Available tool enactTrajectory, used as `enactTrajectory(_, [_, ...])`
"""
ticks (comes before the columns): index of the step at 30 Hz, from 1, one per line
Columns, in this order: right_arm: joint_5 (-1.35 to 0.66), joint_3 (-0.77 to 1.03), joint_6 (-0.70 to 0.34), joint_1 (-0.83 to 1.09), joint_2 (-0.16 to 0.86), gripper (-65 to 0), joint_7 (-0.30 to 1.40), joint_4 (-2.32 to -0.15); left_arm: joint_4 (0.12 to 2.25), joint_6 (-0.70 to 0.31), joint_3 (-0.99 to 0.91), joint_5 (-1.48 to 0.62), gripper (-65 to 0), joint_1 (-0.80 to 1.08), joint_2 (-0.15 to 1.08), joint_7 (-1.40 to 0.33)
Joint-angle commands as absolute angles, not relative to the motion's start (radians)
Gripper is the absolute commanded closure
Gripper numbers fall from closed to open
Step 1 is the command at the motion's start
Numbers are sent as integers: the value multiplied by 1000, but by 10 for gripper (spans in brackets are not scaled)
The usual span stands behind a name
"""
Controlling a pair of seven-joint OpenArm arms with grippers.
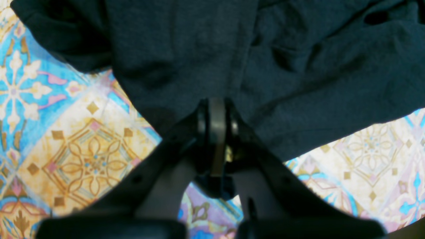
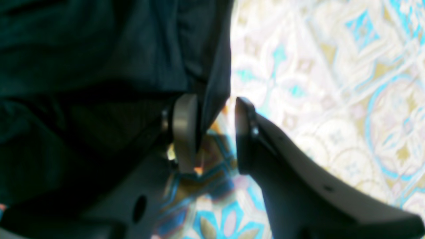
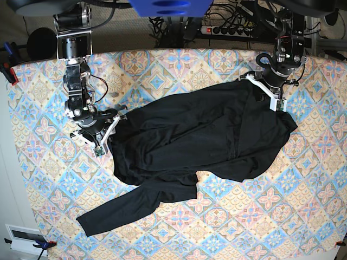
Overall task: Layout the t-shirt on the table in an organized manner, then fold the t-shirt properly
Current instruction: 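Pull the shirt apart with both grippers to flatten it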
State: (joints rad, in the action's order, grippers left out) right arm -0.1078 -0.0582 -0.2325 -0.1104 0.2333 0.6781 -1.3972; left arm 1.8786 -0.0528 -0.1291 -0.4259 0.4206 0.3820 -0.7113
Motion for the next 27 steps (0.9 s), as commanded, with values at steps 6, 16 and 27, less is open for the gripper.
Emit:
enactTrajectory(6, [-111,-47,-231,-134,243,-22,656,-1360,1897,-51,-133,-429,-10,409,389,-694])
enactTrajectory(16, [-111,239,-231,-108,243,0,662,-1366,1897,-51,-136,-427,-10,404,395,-691])
enactTrajectory(27, [-111,283,-231,-48,243,-9,654,-1385,1899,-51,-137,-429,-10,360,390,-691])
